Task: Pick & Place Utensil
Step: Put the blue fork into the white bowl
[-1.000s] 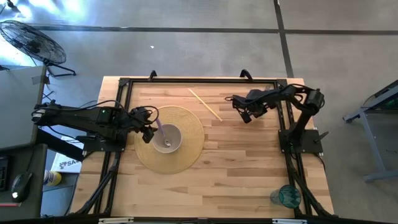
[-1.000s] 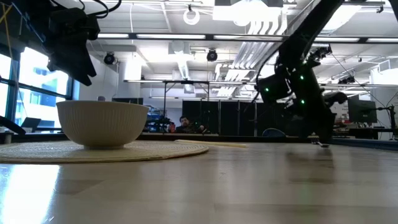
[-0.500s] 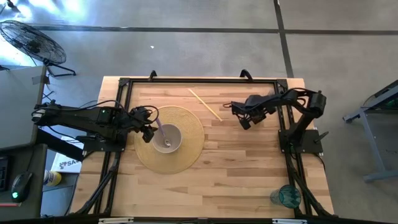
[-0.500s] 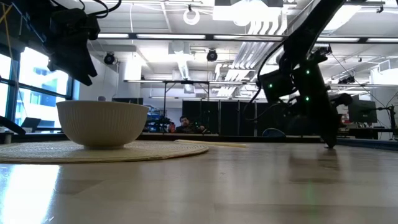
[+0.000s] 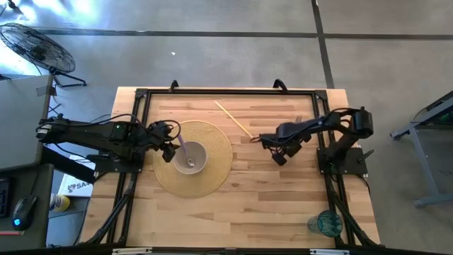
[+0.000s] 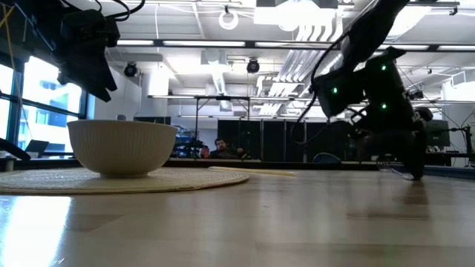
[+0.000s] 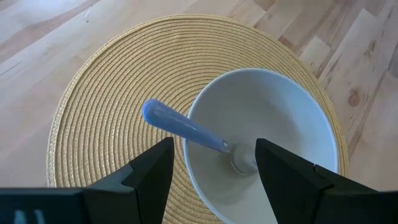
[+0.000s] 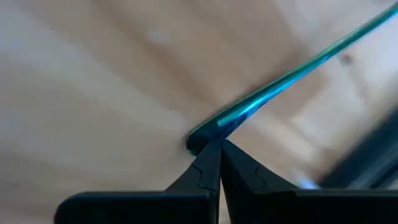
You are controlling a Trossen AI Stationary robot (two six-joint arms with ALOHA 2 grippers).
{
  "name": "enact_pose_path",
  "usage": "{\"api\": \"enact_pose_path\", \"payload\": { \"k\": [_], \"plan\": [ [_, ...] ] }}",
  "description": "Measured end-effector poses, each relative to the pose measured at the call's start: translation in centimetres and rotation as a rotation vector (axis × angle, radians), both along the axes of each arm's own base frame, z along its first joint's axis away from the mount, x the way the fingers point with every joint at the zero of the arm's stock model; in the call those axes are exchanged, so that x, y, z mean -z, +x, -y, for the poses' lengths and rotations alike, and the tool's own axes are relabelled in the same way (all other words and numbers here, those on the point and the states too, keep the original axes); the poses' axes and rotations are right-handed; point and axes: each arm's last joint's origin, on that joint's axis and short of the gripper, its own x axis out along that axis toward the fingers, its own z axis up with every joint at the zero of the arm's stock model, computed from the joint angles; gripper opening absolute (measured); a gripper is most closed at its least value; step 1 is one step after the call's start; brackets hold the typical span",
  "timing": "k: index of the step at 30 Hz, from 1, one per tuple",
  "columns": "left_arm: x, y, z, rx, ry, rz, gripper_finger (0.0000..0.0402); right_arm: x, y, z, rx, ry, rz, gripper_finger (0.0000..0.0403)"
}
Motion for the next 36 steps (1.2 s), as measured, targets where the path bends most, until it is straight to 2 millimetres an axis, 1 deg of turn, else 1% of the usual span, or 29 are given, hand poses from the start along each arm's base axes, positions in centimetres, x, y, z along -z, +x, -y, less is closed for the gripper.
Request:
{"api": "enact_pose_path", "payload": {
  "k": [5, 8, 10, 13, 17, 21, 26, 28, 31, 36],
  "plan": [
    [0.0, 0.0, 0.0, 0.0, 0.0, 0.001, 0.0223, -2.0, -0.1, -1.4, -0.018, -0.061, 0.098, 0.0001],
    [0.0, 0.0, 0.0, 0.0, 0.0, 0.001, 0.0223, -3.6, -0.6, -1.6, 0.027, -0.188, 0.179, 0.0003],
    [0.0, 0.0, 0.0, 0.0, 0.0, 0.001, 0.0223, -4.6, -0.9, -1.6, 0.091, -0.289, 0.243, 0.0004],
    [0.0, 0.0, 0.0, 0.0, 0.0, 0.001, 0.0223, -5.7, -1.4, -1.1, 0.234, -0.387, 0.325, 0.0005],
    [0.0, 0.0, 0.0, 0.0, 0.0, 0.001, 0.0223, -6.4, -1.8, -0.4, 0.321, -0.483, 0.368, 0.001],
    [0.0, 0.0, 0.0, 0.001, -0.001, -0.001, 0.0223, -6.0, -1.7, 0.1, 0.35, -0.497, 0.353, 0.0036],
    [0.0, 0.0, 0.0, 0.001, -0.001, -0.003, 0.0223, -5.3, -1.4, 0.7, 0.387, -0.523, 0.317, 0.0084],
    [0.0, 0.0, 0.0, 0.005, -0.006, -0.003, 0.0223, -5.0, -1.4, 0.9, 0.431, -0.547, 0.315, 0.01],
    [0.0, 0.0, 0.0, 0.008, -0.009, -0.004, 0.0223, -3.8, -2.0, 1.2, 0.499, -0.574, 0.327, 0.0118],
    [0.0, 0.0, 0.0, 0.008, -0.009, -0.005, 0.0223, -0.6, -4.0, 1.7, 0.668, -0.615, 0.341, 0.0133]
  ]
}}
